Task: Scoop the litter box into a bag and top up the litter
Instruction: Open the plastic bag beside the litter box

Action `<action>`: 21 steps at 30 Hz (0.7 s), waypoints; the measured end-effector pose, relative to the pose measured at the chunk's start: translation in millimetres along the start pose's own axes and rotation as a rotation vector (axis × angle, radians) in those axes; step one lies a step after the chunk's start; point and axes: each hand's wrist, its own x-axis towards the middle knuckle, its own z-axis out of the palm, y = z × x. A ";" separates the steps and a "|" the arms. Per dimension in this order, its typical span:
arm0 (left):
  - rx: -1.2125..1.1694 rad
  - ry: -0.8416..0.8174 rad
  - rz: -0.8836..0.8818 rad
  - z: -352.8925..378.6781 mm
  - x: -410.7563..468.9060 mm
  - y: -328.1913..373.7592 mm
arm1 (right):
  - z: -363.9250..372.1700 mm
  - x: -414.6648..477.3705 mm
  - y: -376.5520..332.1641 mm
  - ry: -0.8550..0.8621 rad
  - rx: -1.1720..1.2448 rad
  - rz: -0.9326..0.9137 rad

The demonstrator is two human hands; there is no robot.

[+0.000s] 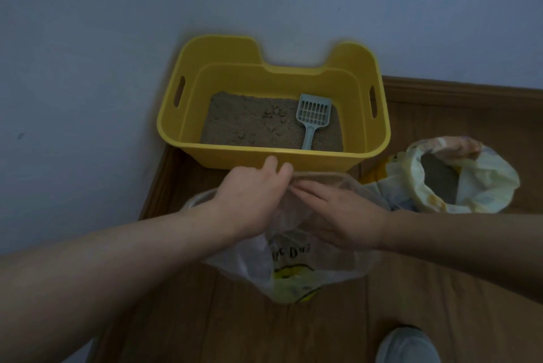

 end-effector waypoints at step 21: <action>-0.828 0.128 -0.287 44.1 -28.1 -45.2 | -2.3 7.6 31.4 0.248 -0.045 0.291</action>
